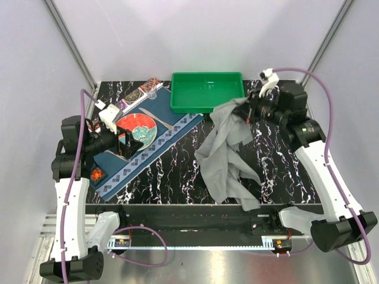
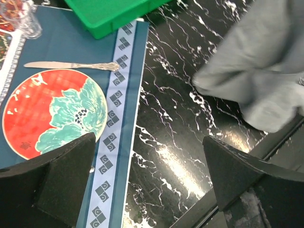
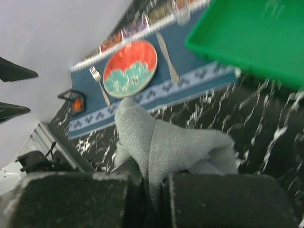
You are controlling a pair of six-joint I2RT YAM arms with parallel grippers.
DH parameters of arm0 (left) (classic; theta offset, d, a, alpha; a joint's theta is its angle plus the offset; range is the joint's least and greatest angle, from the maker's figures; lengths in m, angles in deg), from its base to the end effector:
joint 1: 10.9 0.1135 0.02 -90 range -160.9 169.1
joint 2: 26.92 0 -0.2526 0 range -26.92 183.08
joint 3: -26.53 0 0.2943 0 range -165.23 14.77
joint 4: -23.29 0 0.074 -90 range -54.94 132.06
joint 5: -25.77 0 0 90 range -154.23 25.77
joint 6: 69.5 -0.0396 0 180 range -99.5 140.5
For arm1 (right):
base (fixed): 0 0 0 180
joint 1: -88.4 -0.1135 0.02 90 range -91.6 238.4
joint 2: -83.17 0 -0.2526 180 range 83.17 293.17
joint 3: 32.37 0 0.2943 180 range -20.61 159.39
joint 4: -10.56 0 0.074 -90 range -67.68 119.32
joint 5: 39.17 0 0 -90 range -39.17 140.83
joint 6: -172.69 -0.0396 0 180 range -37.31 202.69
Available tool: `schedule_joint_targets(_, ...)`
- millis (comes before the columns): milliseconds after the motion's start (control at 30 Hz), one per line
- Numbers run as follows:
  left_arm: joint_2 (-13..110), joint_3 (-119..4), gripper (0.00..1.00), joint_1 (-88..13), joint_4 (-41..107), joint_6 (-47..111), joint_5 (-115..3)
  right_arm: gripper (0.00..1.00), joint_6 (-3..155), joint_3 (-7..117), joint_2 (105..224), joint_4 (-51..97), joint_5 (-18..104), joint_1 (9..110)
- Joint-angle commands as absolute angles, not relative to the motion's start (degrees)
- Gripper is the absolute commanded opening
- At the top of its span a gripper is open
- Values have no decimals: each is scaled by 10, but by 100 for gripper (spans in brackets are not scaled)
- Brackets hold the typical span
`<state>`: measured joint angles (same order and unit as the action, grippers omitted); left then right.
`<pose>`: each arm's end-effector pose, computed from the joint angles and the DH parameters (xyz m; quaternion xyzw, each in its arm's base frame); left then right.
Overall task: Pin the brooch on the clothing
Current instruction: Place the crumpled clothing at the center of the board.
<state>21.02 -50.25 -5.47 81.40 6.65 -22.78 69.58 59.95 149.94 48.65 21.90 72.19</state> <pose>0.2006 -0.0073 0.3923 0.2377 0.7917 -0.2219 0.5173 0.2750 0.0999 0.4490 -0.1767 0.7509 0.3418 0.5368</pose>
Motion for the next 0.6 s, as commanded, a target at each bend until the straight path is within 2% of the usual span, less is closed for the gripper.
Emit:
schedule_joint_targets(0, 200, -478, 99, -79, 816, -16, -174, 0, 637, 517, 1418, 440, 203, 718)
schedule_joint_targets(200, 242, -454, 99, -241, 761, -11, -245, 2, 617, 413, 1311, 549, 247, 719)
schedule_joint_targets(233, 258, -443, 99, -295, 740, -3, -262, 10, 612, 400, 1299, 555, 255, 720)
schedule_joint_targets(333, 312, -436, 99, -365, 654, 34, -299, 35, 584, 370, 1272, 554, 262, 720)
schedule_joint_targets(400, 342, -447, 99, -400, 613, 43, -319, 39, 576, 364, 1268, 556, 266, 719)
schedule_joint_targets(533, 383, -451, 99, -538, 513, 4, -363, 38, 566, 364, 1267, 554, 272, 719)
schedule_joint_targets(567, 390, -449, 99, -567, 481, -19, -380, 31, 561, 361, 1270, 548, 269, 719)
